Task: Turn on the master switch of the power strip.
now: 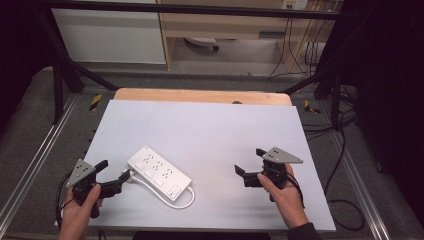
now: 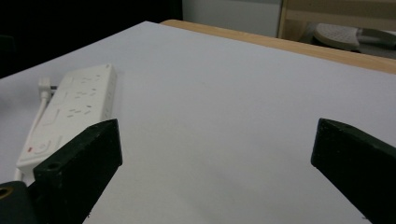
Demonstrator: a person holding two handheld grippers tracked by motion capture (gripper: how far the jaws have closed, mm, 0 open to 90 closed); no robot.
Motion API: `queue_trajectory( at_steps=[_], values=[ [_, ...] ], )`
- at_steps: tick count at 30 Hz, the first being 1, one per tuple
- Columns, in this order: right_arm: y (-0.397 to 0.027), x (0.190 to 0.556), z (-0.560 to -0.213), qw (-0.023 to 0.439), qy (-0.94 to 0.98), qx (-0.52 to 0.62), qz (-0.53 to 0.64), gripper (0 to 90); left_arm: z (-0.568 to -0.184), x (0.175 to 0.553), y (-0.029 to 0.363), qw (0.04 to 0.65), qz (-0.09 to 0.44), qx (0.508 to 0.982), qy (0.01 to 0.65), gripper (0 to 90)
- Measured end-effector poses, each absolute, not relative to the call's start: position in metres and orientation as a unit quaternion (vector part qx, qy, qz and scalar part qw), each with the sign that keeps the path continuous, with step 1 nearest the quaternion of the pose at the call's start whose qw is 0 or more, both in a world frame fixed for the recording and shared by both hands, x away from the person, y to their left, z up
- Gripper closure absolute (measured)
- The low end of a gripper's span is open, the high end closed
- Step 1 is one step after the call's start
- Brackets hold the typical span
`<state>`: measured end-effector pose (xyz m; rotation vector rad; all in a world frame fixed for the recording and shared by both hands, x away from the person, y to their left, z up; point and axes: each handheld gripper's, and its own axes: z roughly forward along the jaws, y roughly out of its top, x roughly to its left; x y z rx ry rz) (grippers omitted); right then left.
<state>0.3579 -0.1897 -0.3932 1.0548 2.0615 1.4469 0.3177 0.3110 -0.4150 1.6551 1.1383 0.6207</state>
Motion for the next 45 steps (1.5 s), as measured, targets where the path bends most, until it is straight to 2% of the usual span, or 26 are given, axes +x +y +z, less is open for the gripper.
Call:
queue_trajectory(
  at_steps=[5, 17, 19, 24, 31, 40, 45],
  values=[
    [-0.173, 0.364, -0.39, 0.195, 0.744, 0.37, 0.522, 2.8, -0.415, 0.318, 0.311, 0.499, 0.254, 0.68, 0.473, 5.4],
    [-0.13, 0.369, -0.384, 0.175, 0.764, 0.34, 0.521, 5.1, -0.416, 0.319, 0.309, 0.495, 0.253, 0.681, 0.476, 5.4],
    [-0.124, 0.369, -0.383, 0.177, 0.766, 0.333, 0.521, 10.2, -0.416, 0.319, 0.309, 0.494, 0.253, 0.682, 0.477, 5.4],
    [-0.107, 0.371, -0.382, 0.171, 0.77, 0.325, 0.522, 33.9, -0.416, 0.319, 0.309, 0.493, 0.253, 0.684, 0.475, 5.4],
    [-0.083, 0.37, -0.381, 0.171, 0.772, 0.311, 0.527, 60.5, -0.416, 0.319, 0.309, 0.495, 0.252, 0.681, 0.477, 5.4],
    [-0.064, 0.367, -0.384, 0.152, 0.779, 0.298, 0.53, 80.5, -0.416, 0.319, 0.308, 0.49, 0.254, 0.686, 0.474, 5.4],
    [-0.056, 0.365, -0.388, 0.143, 0.788, 0.292, 0.524, 87.3, -0.415, 0.319, 0.309, 0.489, 0.256, 0.686, 0.473, 5.4]
  ],
)
